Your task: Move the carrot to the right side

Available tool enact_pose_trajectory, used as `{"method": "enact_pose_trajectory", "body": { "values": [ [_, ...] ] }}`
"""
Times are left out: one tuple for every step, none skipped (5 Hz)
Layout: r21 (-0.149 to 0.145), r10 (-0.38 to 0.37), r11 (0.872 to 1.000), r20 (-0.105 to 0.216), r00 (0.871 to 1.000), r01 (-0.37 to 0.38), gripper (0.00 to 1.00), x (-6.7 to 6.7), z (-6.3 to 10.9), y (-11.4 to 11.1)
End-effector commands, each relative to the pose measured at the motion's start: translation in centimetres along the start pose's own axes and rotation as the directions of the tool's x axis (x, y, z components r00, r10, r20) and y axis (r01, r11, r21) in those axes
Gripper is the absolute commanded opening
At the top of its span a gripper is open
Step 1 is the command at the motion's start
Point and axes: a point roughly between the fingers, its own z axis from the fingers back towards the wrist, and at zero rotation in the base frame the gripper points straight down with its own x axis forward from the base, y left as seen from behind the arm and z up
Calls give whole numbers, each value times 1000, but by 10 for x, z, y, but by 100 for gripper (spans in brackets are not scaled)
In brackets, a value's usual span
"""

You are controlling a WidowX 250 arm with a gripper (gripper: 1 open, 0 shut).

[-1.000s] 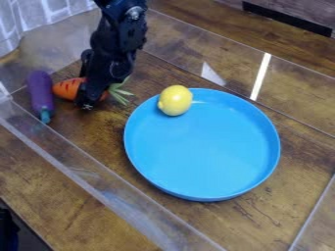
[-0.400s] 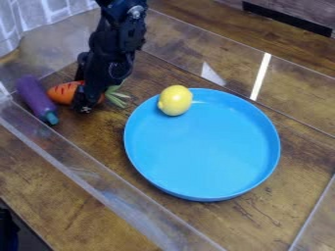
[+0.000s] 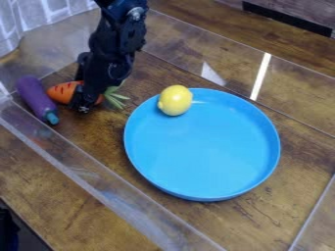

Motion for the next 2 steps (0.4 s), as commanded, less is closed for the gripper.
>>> {"method": "enact_pose_trajectory", "body": {
  "values": [
    [13, 38, 999, 3, 999, -38, 0, -2, 4, 15],
    [4, 54, 999, -5, 999, -54, 0, -3, 1, 21]
  ]
}}
